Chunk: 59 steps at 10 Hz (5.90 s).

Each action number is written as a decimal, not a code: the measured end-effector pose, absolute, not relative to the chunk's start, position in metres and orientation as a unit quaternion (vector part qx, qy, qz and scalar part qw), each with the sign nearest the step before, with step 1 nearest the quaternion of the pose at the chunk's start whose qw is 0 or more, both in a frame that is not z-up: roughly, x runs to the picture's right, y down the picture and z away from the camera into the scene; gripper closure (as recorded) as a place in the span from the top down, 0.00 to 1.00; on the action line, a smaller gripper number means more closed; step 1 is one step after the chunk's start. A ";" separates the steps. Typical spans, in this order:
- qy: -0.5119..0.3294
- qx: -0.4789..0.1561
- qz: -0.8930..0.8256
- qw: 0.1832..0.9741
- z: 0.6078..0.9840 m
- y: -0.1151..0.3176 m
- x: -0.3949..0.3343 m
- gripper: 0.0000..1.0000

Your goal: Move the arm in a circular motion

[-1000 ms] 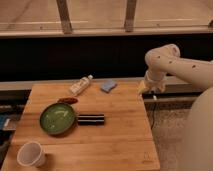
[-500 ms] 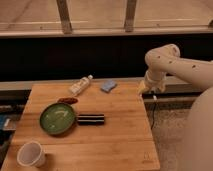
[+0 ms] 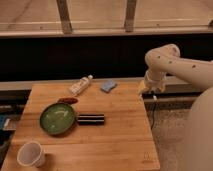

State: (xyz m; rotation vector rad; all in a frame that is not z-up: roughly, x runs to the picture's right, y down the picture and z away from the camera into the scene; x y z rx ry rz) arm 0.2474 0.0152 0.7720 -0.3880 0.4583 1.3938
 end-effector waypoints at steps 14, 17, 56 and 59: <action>0.139 -0.214 0.535 0.806 0.813 -0.053 0.115 0.74; 0.118 -0.238 0.470 0.842 0.771 -0.007 0.067 0.74; 0.109 -0.228 0.360 0.898 0.786 -0.066 -0.013 0.74; 0.079 -0.239 0.313 0.916 0.756 -0.032 -0.062 0.74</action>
